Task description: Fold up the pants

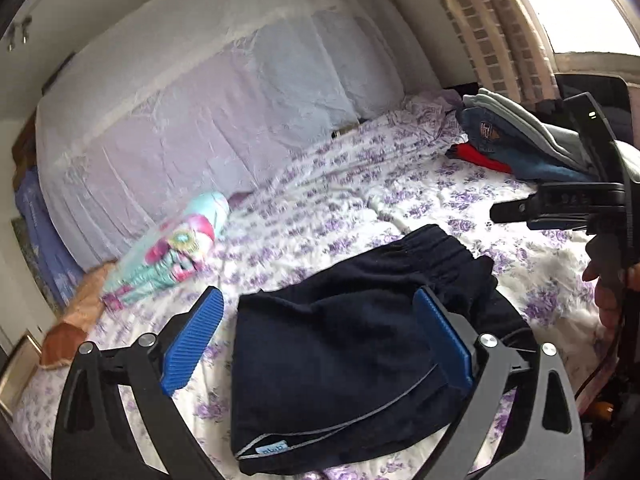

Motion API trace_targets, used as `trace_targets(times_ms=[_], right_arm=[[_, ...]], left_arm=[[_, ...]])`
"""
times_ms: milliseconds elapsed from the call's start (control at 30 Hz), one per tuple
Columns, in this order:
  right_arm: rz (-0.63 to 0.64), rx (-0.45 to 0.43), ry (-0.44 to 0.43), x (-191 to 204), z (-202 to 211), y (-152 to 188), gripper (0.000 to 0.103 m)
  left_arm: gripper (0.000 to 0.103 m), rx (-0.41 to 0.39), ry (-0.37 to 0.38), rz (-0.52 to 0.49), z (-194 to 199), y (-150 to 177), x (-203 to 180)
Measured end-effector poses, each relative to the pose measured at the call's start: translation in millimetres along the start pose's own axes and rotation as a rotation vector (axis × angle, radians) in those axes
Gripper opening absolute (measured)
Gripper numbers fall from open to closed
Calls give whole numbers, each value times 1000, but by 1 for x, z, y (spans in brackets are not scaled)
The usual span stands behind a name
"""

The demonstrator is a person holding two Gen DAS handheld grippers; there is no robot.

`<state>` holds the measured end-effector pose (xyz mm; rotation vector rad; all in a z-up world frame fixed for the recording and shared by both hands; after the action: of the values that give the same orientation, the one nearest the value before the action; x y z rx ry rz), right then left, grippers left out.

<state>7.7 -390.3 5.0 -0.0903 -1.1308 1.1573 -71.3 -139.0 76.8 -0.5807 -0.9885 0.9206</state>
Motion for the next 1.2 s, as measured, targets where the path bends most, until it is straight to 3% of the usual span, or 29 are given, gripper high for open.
trace_targets(times_ms=[100, 133, 200, 233, 300, 367, 433, 500, 567, 700, 767, 800, 867, 933, 1100, 1200], right_arm=[[113, 43, -52, 42, -12, -1, 100], [171, 64, -24, 50, -22, 3, 100], [297, 141, 150, 49, -52, 20, 100], [346, 185, 226, 39, -67, 33, 100], [237, 239, 116, 17, -67, 40, 100], [177, 237, 97, 2, -59, 36, 100], [182, 193, 128, 3, -49, 29, 100], [228, 79, 150, 19, -32, 16, 100], [282, 26, 114, 45, -28, 1, 100], [450, 77, 211, 83, -62, -3, 100], [550, 144, 318, 72, -100, 9, 100], [523, 167, 270, 60, -107, 14, 100], [342, 230, 119, 38, -110, 11, 100], [221, 249, 45, 28, -103, 7, 100], [318, 81, 77, 70, -73, -3, 100], [415, 75, 34, 115, -77, -1, 100]], left_arm=[[93, 109, 179, 44, -37, 8, -16], [93, 151, 215, 14, -45, 18, -32], [93, 222, 257, -37, -60, 44, -62], [94, 228, 253, -46, -64, 58, -72], [94, 155, 227, -44, -53, 66, -74], [93, 141, 269, -41, -39, 67, -69], [93, 95, 272, -8, -21, 64, -52], [94, 44, 202, 13, -8, 60, -29], [98, 31, 133, 69, -5, 56, 2], [98, 154, 84, 219, -38, 71, 47], [98, 322, 183, 267, -72, 105, 44], [99, 335, 221, 327, -80, 119, 45], [99, 326, 315, 459, -84, 133, 55], [99, 302, 389, 536, -81, 135, 69], [98, 209, 281, 602, -66, 130, 113], [98, 266, 233, 604, -77, 138, 124]])
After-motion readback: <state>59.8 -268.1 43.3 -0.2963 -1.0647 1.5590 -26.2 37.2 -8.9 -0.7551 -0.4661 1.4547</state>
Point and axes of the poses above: each gripper's, at about its wrist camera, not at the fingertips, and z roughly against the way its jaws point, x to its left, y to its underside, the point moved 5 cm from there along -z, roughly the way its jaws point, and after that the axes turned 6 degrees about -z, right-handed, at the moved point
